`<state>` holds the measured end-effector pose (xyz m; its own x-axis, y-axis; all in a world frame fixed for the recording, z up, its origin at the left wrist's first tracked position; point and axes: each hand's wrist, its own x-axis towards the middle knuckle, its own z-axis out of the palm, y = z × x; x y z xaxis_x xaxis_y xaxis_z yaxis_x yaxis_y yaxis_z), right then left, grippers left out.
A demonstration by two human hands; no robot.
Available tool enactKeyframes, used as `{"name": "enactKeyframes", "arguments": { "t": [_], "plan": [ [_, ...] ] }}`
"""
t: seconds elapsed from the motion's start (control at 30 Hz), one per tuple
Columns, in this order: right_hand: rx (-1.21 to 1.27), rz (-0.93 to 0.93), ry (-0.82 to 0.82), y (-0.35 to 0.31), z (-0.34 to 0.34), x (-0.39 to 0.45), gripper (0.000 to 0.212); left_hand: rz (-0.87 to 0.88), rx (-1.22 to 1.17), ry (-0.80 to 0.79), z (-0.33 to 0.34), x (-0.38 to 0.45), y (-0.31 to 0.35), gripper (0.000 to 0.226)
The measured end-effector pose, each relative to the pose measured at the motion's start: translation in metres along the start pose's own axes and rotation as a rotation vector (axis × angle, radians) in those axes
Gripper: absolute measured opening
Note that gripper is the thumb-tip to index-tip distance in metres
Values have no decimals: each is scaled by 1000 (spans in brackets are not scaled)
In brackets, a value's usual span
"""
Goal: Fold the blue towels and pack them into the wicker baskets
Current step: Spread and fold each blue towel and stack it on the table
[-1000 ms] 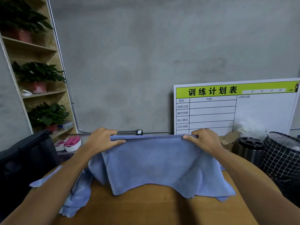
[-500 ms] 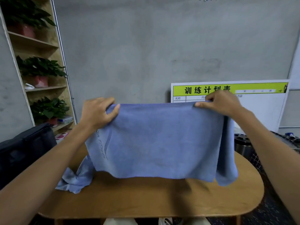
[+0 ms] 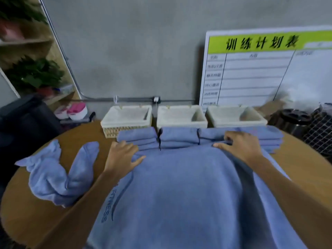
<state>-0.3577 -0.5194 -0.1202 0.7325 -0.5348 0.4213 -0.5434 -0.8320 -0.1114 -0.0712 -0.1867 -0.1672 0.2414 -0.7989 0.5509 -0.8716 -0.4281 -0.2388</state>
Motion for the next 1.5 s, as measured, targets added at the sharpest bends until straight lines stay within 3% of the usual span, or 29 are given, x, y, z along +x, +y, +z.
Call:
{"name": "enactKeyframes", "arguments": {
  "t": [0.13, 0.27, 0.33, 0.43, 0.5, 0.6, 0.73, 0.87, 0.97, 1.07, 1.17, 1.33, 1.43, 1.5],
  "plan": [
    [-74, -125, 53, 9, 85, -19, 54, -112, -23, -36, 43, -13, -5, 40],
    [-12, -146, 179, 3, 84, -23, 41, -130, -166, 45, 21, -9, 9, 21],
    [12, -175, 155, -3, 77, -26, 35, -229, -252, -34, 19, -22, 24, 29],
    [50, -126, -10, -8, 78, -43, 21, -306, -290, -275, 28, -51, 36, 58],
    [77, -100, -37, -8, 83, -61, 28, -335, -293, -376, 27, -60, 35, 70],
    [161, -92, -39, -8, 88, -79, 43, -406, -267, -436, 15, -65, 41, 71],
    [139, -73, -166, -9, 84, -87, 66, -453, -227, -659, 2, -71, 53, 83],
    [75, -36, -329, -9, 76, -89, 92, -515, -221, -515, -3, -73, 55, 97],
    [74, -42, -392, -14, 68, -89, 101, -528, -208, -624, 2, -69, 49, 108],
    [71, -74, -406, -12, 64, -95, 99, -536, -225, -454, 1, -67, 49, 104],
    [72, -62, -406, -13, 61, -96, 99, -529, -210, -570, 2, -68, 52, 103],
    [28, 100, -409, 7, 52, -99, 112, -574, -217, -565, 5, -70, 45, 93],
    [31, 132, -482, 15, 51, -102, 96, -539, -199, -390, 3, -71, 44, 83],
    [20, 132, -481, 13, 54, -100, 74, -521, -194, -443, 5, -69, 46, 77]
  ]
}}
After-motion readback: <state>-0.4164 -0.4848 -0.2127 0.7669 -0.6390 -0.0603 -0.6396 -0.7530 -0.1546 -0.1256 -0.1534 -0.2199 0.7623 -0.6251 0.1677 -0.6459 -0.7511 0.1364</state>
